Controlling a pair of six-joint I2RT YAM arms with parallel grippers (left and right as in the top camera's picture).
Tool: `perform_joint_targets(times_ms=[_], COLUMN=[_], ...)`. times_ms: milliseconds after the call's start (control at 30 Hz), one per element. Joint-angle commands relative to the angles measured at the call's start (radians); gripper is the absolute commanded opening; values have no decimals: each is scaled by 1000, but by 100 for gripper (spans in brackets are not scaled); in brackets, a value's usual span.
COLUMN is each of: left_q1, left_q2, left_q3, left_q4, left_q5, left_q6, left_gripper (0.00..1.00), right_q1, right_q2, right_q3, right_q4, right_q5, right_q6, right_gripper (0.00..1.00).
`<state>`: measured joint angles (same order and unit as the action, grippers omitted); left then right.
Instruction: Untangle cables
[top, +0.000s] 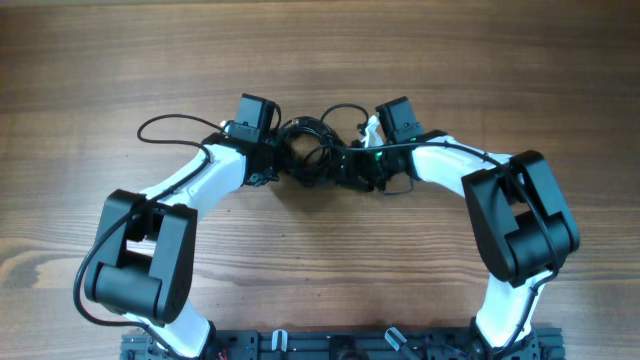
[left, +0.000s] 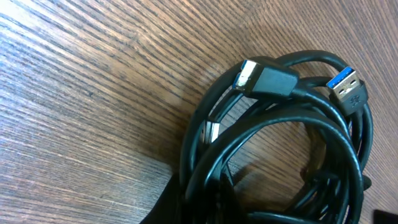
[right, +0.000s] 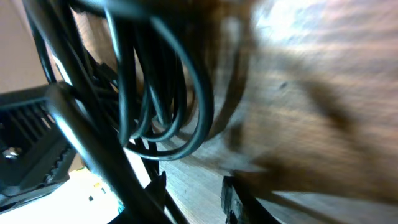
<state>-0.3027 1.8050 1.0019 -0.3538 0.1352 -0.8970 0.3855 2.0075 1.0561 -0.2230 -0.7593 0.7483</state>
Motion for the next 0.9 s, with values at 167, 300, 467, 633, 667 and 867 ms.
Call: perform_joint_targets(times_ms=[167,300,467,633,667,867], left_q1=[18,18,19,20,20,29], left_q2=[15,15,15,15,15,15], left_q3=[-11,-11,-11,-11,-11,-11], left_q4=[2,2,-1,-1,-1,-3], left_q5=[47,46,21,20,20,13], left_q6=[-1,-1,-1,-1,-1,-1], left_gripper=[4,4,4,4,4,4], right_q1=[75,10,-64,-133,-153,-322], right_q2=[8,-76,-189,-283,-303,-427], right_q3=[-14,-14,-14,-14,-14,5], right_q4=[24,-38,-204,-374,-406,-557], right_q5=[73,76,115,142,141,93], right_q6=[117,77,-32,-140,-166,-342], right_gripper=[4,4,4,4,4,4])
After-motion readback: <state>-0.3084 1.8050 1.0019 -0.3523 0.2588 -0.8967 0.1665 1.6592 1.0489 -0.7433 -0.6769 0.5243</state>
